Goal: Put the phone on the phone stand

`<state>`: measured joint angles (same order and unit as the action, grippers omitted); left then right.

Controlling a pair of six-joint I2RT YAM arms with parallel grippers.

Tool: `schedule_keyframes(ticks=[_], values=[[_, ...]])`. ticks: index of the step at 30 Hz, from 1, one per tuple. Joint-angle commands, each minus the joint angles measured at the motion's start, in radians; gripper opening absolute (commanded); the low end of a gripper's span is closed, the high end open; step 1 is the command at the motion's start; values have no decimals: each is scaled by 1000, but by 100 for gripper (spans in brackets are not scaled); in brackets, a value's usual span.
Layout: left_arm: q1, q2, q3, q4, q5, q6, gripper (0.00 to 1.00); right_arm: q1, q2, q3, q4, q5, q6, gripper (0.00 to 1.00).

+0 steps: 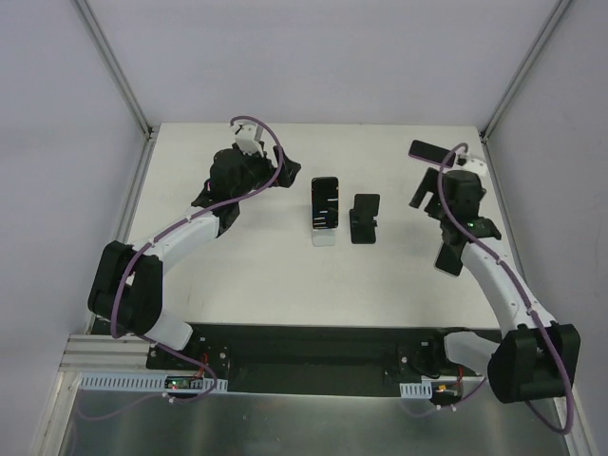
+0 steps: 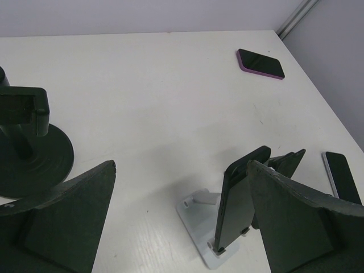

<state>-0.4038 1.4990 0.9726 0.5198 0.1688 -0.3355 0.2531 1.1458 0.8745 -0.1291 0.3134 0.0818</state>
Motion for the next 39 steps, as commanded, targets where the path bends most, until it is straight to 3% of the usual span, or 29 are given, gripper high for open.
schedule_keyframes(ticks=[1,3,6,13,17,29,37,39], values=[[10,-33,15,39,32,24,96,-250,44,7,-259,-216,81,96],[11,-20,27,34,44,15,96,-367,139,53,-360,-282,88,96],[16,7,49,31,86,0,96,-434,276,156,-450,-358,39,96],[17,29,77,3,127,0,97,-445,537,392,-671,-167,-74,96],[19,32,80,0,141,1,96,-463,580,380,-666,-106,-119,96],[19,43,94,-7,172,-3,97,-511,696,368,-633,-250,-175,96],[20,41,94,-9,173,1,97,-511,743,360,-636,-247,-155,99],[23,43,92,-9,176,1,97,-514,746,363,-641,-257,-162,93]])
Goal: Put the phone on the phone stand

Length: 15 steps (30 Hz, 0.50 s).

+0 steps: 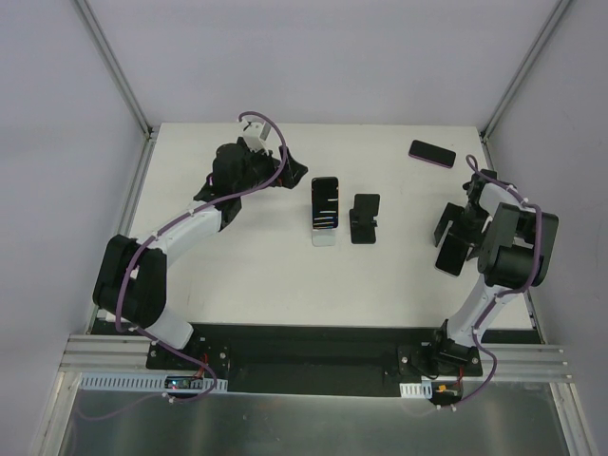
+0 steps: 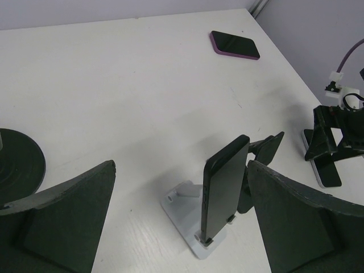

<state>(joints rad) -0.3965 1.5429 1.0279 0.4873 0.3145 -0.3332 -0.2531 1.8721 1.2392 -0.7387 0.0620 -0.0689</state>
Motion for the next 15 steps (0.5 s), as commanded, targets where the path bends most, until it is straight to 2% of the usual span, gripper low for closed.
schedule_keyframes(ticks=[1,3,6,7,9,10,12,13,15], values=[[15,-1,37,23,31,-1,97,-6,22,3,-34,-8,-15,89],[18,0,38,22,35,-3,97,-8,36,23,-60,-19,-28,84],[18,3,40,22,38,-3,97,-6,45,32,-73,-24,-42,69],[19,3,40,22,40,-4,97,-8,45,34,-71,-25,-45,60],[19,5,41,22,43,-4,97,-6,39,28,-64,-40,-49,54],[21,3,40,22,41,-4,97,-6,38,25,-59,-48,-52,46],[19,3,40,20,40,-4,97,-6,22,11,-39,-98,-51,37],[19,2,40,20,40,-4,97,-6,18,5,-30,-112,-51,27],[19,3,40,19,40,-1,97,-6,-10,-10,5,-142,-48,21]])
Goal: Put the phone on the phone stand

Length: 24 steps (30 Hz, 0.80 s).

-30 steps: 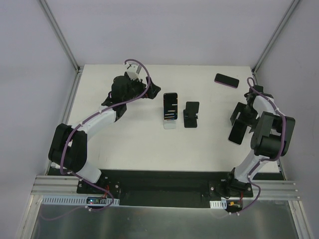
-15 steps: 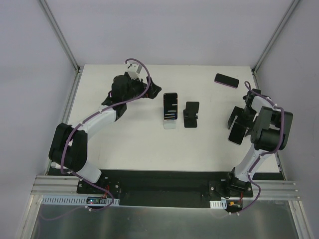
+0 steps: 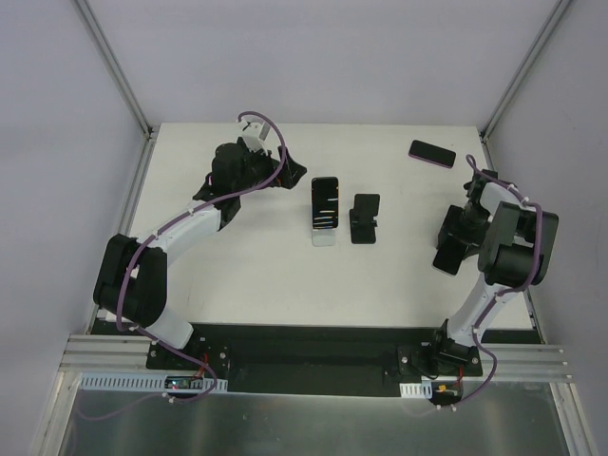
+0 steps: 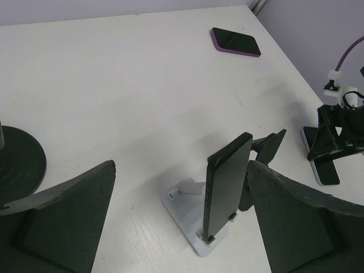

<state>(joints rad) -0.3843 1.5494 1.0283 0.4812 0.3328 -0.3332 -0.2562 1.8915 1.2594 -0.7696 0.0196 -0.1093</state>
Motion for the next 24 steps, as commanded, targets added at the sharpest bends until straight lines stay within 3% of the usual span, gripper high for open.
schedule_keyframes(ticks=[1,7,15,24], values=[[8,-3,39,25,20,-1,97,-2,-40,-47,47,-104,-4,16],[10,8,46,23,25,-6,97,26,-104,-69,89,-90,5,1],[13,6,42,14,9,2,97,63,-183,-156,202,-98,33,1],[16,17,46,14,12,-4,97,141,-403,-307,461,-138,76,1]])
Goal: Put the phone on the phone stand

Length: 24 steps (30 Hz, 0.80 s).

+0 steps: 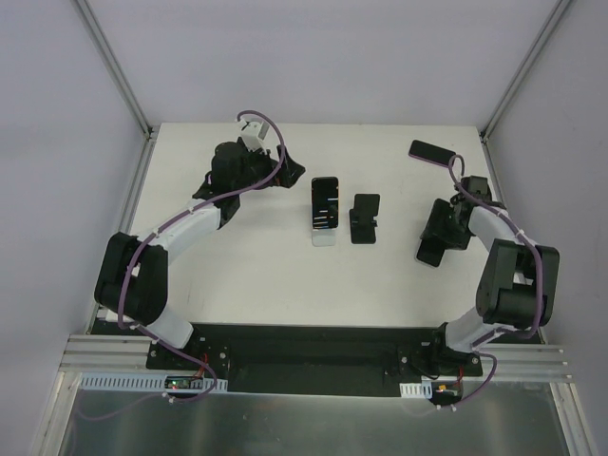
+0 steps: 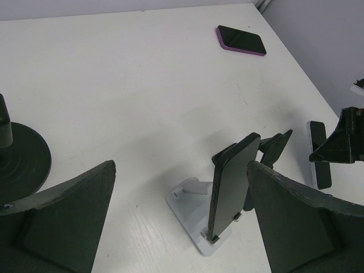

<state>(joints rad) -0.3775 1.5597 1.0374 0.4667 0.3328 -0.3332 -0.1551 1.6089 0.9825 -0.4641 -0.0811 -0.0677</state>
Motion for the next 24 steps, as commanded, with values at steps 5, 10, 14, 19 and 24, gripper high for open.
schedule_keyframes(ticks=[5,10,14,19,24], values=[[14,7,35,30,11,-4,96,106,-247,-96,257,24,32,1],[15,2,30,30,8,-6,97,209,-346,-145,357,75,25,1],[17,7,29,39,14,-13,97,290,-414,-180,439,145,10,1],[19,11,30,41,12,-15,97,419,-483,-174,513,285,0,1],[22,3,15,56,-4,-26,96,570,-475,-171,643,392,0,1]])
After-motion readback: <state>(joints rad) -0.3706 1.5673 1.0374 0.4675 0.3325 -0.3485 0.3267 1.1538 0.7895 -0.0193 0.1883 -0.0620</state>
